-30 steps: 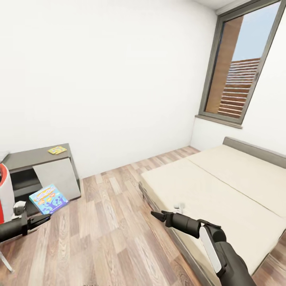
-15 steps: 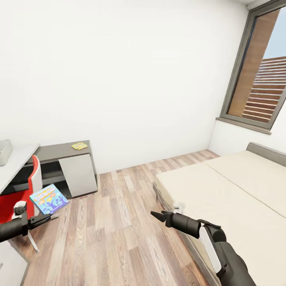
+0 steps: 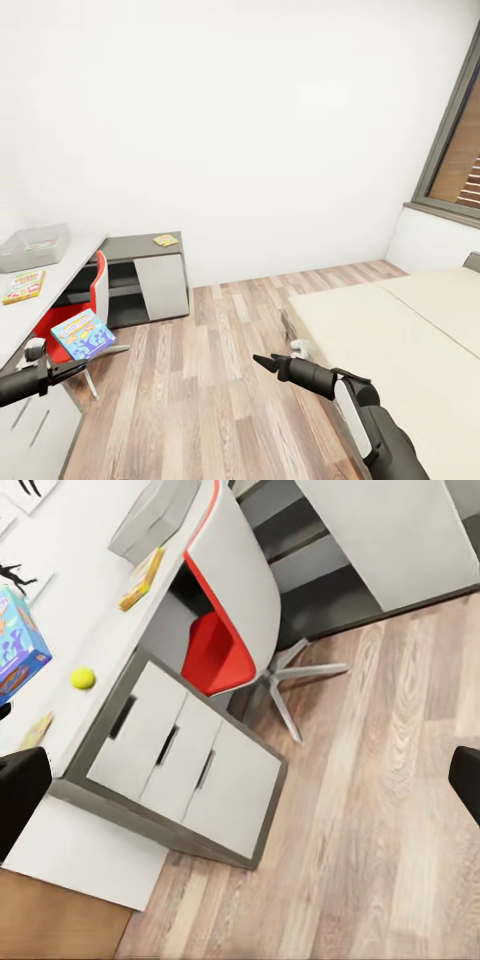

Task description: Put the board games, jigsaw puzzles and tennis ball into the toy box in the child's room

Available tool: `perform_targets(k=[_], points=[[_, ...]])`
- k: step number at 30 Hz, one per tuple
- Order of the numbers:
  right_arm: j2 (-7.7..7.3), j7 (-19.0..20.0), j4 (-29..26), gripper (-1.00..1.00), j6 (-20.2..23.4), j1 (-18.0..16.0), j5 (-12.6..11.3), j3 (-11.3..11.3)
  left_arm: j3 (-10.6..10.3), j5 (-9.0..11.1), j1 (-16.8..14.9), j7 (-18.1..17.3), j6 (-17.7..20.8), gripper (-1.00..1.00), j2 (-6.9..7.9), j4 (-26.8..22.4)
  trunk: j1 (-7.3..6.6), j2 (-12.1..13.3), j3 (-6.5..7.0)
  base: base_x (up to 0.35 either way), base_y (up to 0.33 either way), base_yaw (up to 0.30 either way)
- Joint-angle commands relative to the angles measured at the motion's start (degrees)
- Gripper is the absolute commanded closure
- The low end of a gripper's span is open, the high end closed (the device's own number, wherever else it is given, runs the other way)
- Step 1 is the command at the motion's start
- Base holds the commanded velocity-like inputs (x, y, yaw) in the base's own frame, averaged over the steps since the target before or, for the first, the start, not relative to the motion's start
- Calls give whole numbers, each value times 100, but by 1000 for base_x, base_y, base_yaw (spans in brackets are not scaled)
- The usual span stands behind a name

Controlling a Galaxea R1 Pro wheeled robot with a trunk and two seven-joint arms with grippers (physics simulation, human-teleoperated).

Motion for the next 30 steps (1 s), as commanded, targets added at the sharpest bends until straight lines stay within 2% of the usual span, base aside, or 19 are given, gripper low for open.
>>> perform_targets(k=[1,19,26,30], points=[[6,6,-4,-100,37,-4,-24,-10,-1,29,-7,-7,52,100,-3,0,4,-10,-11,231,0,290],[3,10,31,-100,10,-4,-52,-23,-3,29,-7,-3,-22,100,-17,2,4,-10,-12,316,0,287],[1,5,44,-100,-519,18,-52,-17,-3,29,-7,-3,-58,100,-18,0,4,-10,-13,310,-120,70],[-1,9,56,-100,-596,22,-66,-21,8,31,-7,-8,-57,100,-18,2,4,-10,-13,186,-138,7]])
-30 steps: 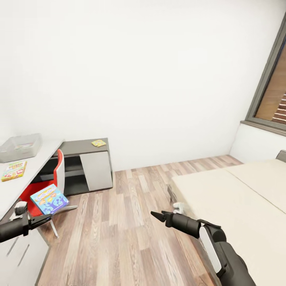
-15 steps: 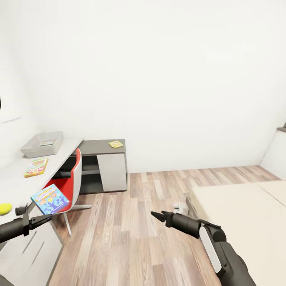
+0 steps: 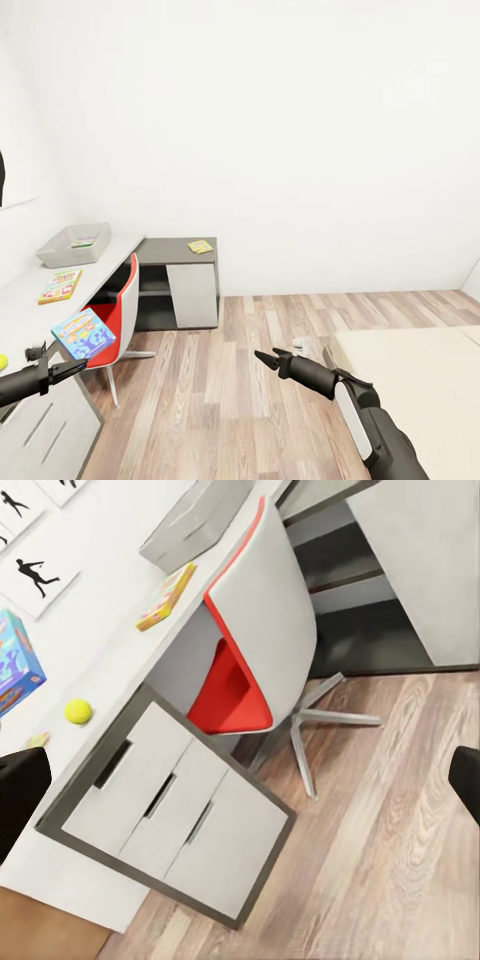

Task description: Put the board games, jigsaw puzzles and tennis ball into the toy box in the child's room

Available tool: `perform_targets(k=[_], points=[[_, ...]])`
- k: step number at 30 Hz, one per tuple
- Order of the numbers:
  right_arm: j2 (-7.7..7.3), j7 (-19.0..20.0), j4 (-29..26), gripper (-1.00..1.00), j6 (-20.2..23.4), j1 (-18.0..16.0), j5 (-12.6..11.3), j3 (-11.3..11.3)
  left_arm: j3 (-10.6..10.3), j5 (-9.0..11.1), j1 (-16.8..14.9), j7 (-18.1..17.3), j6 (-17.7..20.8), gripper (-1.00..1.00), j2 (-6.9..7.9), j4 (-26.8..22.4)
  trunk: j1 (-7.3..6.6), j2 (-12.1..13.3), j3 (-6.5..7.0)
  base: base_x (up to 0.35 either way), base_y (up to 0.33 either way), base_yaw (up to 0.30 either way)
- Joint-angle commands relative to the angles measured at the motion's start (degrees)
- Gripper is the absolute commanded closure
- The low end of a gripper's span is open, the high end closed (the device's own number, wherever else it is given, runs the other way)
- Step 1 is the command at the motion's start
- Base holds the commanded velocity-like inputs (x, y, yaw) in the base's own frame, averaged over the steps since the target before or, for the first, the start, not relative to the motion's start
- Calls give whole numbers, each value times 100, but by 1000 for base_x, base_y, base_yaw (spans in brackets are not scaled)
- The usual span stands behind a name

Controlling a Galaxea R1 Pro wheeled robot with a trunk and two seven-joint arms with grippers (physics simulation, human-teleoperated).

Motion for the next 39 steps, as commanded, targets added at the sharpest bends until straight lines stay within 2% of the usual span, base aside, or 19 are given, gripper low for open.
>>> perform_targets(k=[1,4,11,16,20,21,25,27,31,39], points=[[3,10,3,-100,40,-4,-39,-13,3,18,-5,-13,52,100,1,1,3,-10,-11,89,-67,3],[0,11,18,-100,42,-4,-68,-18,18,21,-5,-19,54,100,3,1,3,-10,-11,46,-34,2],[0,15,-31,-100,55,6,-62,-2,8,23,-5,-90,62,100,6,-5,-150,271,114,11,-8,0],[6,-129,-76,-100,185,14,-3,-8,-51,25,-4,-223,94,100,4,-313,-260,471,204,1,0,0],[3,-559,-241,-100,303,20,-6,-24,-296,25,1,-407,204,100,2,-860,-348,632,276,0,0,0],[1,-758,-350,-100,340,29,-29,-28,-453,19,2,-462,290,100,2,-1076,-370,672,294,0,0,0],[-10,-1025,-547,-100,494,54,-64,-34,-755,8,3,-519,420,100,2,-1403,-414,752,330,0,0,0],[-18,-1133,-659,-100,760,73,-78,-40,-901,-4,3,-535,465,100,3,-1557,-414,752,330,0,0,0],[-23,-1177,-711,-100,935,86,-84,-43,-943,-6,3,-556,473,100,36,-1631,-414,752,330,0,0,0],[-7,-1199,-744,-100,991,100,-86,-19,-871,4,3,-582,461,100,69,-1665,-414,752,330,0,0,0]])
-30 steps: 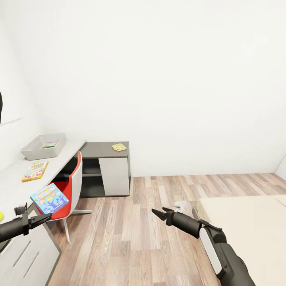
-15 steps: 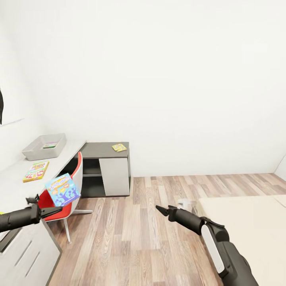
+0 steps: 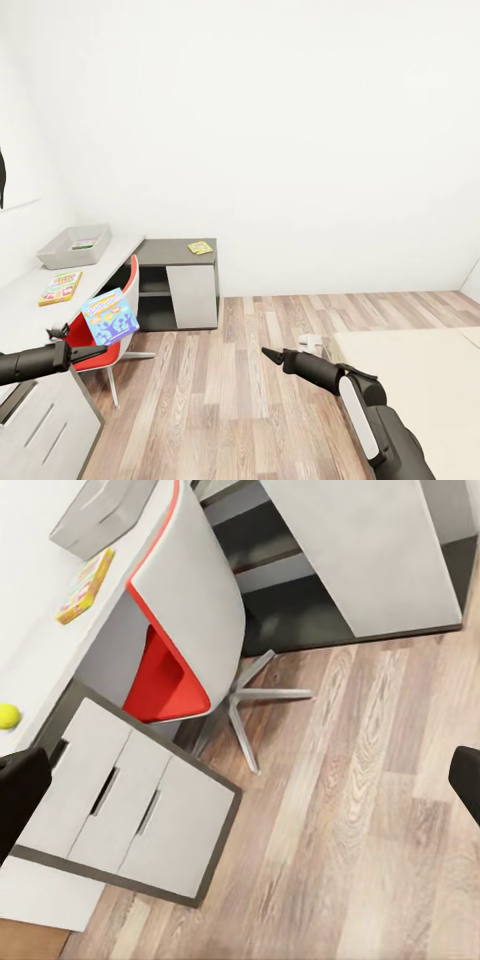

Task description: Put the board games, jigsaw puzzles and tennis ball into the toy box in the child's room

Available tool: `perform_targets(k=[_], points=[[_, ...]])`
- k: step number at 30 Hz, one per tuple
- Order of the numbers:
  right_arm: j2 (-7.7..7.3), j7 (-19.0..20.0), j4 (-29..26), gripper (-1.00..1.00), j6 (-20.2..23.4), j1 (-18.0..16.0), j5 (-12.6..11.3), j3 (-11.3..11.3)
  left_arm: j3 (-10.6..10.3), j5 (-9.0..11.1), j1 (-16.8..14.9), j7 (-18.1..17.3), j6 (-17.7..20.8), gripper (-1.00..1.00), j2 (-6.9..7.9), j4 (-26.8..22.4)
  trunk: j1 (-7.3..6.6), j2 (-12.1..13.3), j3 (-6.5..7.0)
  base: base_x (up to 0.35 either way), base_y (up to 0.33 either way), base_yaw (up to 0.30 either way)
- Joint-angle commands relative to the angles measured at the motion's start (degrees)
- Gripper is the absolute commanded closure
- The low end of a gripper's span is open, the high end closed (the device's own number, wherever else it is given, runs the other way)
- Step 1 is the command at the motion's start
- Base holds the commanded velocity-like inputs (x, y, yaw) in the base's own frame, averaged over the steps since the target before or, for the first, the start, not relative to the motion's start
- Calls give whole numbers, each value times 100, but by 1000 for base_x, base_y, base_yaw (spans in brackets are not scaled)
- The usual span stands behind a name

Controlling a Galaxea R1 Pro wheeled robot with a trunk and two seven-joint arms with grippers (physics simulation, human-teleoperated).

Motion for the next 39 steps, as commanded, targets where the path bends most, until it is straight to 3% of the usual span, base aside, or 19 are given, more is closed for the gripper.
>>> perform_targets(k=[1,7,21,39], points=[[6,0,-9,-100,36,-5,-22,-10,0,15,-5,-12,57,100,3,0,4,-13,-14,0,0,0],[10,-15,-30,-100,23,-4,-23,-3,74,44,-5,-25,51,100,14,4,4,-13,-14,0,0,0],[9,9,-42,-100,22,-3,-14,7,600,33,20,-41,38,100,13,32,4,-13,-14,187,0,139],[10,15,-35,-100,24,22,-23,7,639,16,22,-37,32,100,13,33,4,-13,-14,328,0,64]])
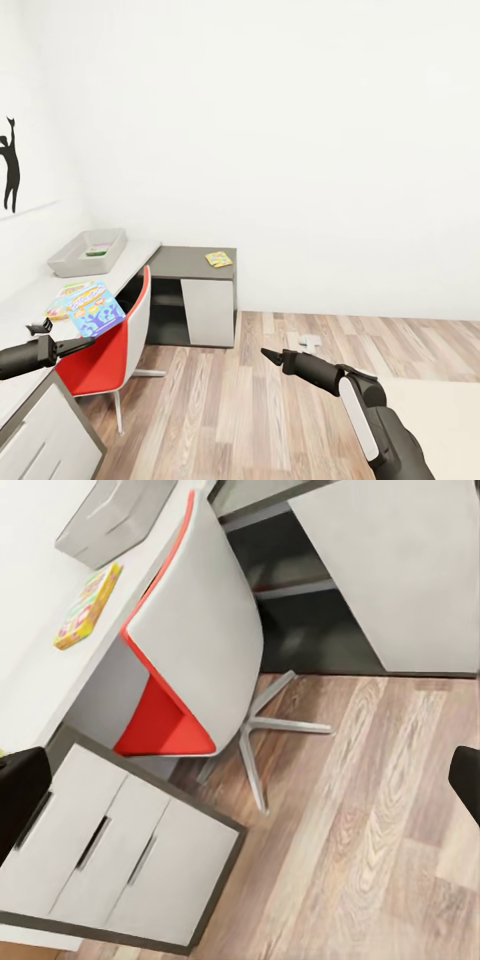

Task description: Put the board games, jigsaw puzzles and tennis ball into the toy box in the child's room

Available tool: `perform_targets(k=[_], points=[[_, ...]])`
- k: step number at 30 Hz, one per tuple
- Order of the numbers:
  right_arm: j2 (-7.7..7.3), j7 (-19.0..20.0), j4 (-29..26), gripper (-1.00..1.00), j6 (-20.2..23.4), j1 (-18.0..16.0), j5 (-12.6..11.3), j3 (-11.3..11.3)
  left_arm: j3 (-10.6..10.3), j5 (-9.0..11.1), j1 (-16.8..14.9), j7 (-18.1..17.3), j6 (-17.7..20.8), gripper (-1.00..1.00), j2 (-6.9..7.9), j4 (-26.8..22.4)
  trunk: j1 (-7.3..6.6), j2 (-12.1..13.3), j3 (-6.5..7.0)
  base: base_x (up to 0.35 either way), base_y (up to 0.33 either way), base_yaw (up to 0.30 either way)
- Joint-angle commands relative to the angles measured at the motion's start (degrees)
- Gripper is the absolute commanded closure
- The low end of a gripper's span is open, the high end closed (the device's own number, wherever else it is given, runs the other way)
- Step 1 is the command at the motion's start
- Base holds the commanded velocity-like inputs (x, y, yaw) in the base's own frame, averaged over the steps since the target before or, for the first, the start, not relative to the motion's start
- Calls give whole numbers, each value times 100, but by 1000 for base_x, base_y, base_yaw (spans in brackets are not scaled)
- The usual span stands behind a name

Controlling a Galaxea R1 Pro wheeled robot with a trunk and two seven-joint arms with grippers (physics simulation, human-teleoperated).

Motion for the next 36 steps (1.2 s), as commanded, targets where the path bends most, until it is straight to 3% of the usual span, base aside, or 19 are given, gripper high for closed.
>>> perform_targets(k=[1,6,10,17,26,36], points=[[4,10,-3,-100,43,-5,-25,-12,0,23,-6,-11,63,100,2,-1,7,-13,-13,329,0,1],[0,100,-72,-100,91,-3,-31,-17,-1,22,-6,-9,63,100,2,-1,7,-13,-13,329,0,0],[-3,353,-466,-100,175,63,-37,-16,-1,20,-6,-12,63,100,-4,-1,7,-13,-13,329,0,0],[1,905,-1314,-100,740,559,-40,-126,-1,15,-6,-16,63,100,1,-1,7,-13,-13,329,0,0],[4,1222,-1481,-100,870,723,-50,-288,7,14,-6,-17,63,100,2,-1,7,-13,-13,330,0,22],[4,1259,-1495,-100,864,750,-51,-325,8,14,-6,-17,63,100,2,-1,7,-13,-13,329,0,237]])
